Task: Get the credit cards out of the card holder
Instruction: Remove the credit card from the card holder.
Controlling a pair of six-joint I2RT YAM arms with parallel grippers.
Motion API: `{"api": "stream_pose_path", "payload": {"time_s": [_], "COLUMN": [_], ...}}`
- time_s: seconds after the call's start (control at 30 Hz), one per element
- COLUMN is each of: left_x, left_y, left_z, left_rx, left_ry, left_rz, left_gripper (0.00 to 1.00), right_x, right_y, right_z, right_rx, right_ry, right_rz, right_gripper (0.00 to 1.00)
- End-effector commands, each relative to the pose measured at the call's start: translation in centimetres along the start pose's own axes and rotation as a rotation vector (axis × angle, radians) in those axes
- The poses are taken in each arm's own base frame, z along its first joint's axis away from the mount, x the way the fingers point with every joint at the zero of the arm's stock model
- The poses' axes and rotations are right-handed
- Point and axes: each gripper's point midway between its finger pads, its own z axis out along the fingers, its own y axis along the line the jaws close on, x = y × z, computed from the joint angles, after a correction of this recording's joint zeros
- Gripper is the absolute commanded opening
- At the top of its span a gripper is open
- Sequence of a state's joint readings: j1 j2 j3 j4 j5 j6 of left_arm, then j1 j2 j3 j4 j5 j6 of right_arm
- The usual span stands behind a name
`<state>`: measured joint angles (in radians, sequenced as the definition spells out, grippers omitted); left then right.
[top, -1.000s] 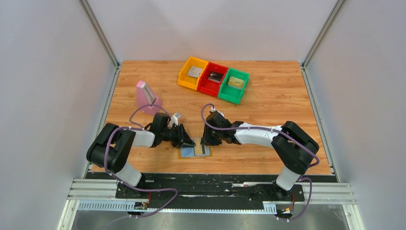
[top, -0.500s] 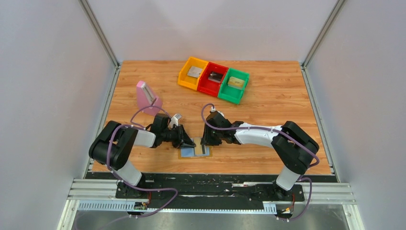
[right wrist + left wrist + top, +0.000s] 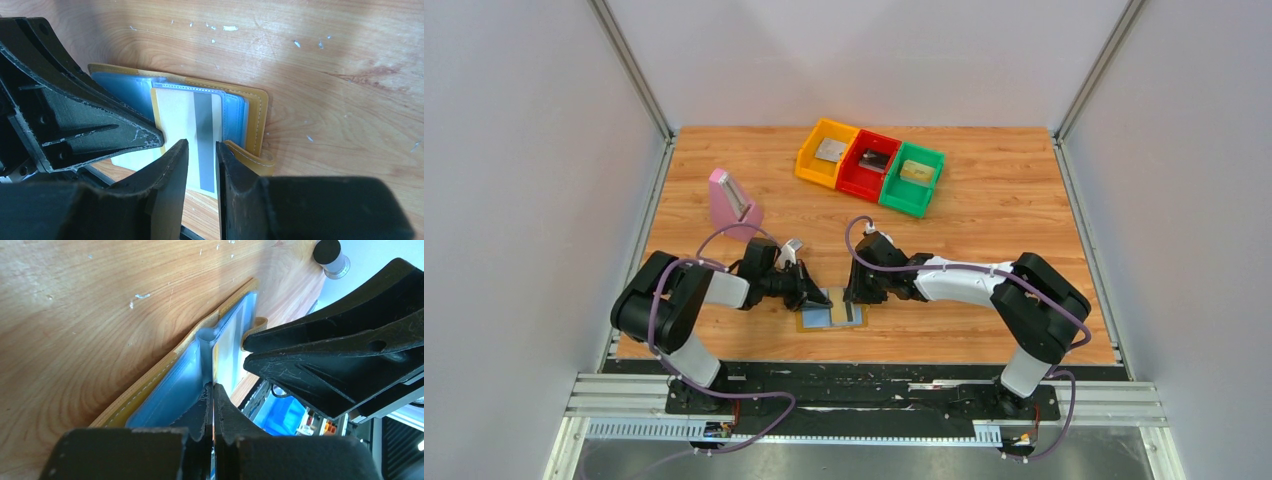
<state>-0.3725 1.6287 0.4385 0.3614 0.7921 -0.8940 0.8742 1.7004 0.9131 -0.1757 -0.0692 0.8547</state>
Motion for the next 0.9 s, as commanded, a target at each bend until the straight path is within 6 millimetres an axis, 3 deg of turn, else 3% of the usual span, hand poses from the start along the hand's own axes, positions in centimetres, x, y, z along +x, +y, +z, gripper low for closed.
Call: {"api": "stream_pose_path", "payload": {"time_s": [0.0, 0.3, 0.57, 0.87], "left_x": [-0.3, -1.1, -1.8, -2.2], "left_y": [-0.6, 0.2, -0.8, -1.6], "left_z": [-0.6, -2.5, -4.1, -6.2], "left_rx": [-0.009, -0.087, -0.118, -0.199], "left_ry": [-0.03, -0.093, -0.146, -0.191], "left_rz": [0.036, 0.02, 0.041, 0.052], "left_gripper": [0.0, 0.0, 0.0, 0.0], "right_x": [1.0, 0.7, -0.2, -4.0], "right_y": [-1.6, -1.7, -0.9, 1.6], "right_z": [0.6, 0.4, 0.1, -2.3], "right_rx": [0.044, 0.041, 0.035, -0.01], "right_ry": [0.021, 0.013, -0.006, -0.135], "right_rz": [0.01, 0.014, -0.014, -0.155], "right_gripper": [0.28, 0.28, 0.28, 0.29]}}
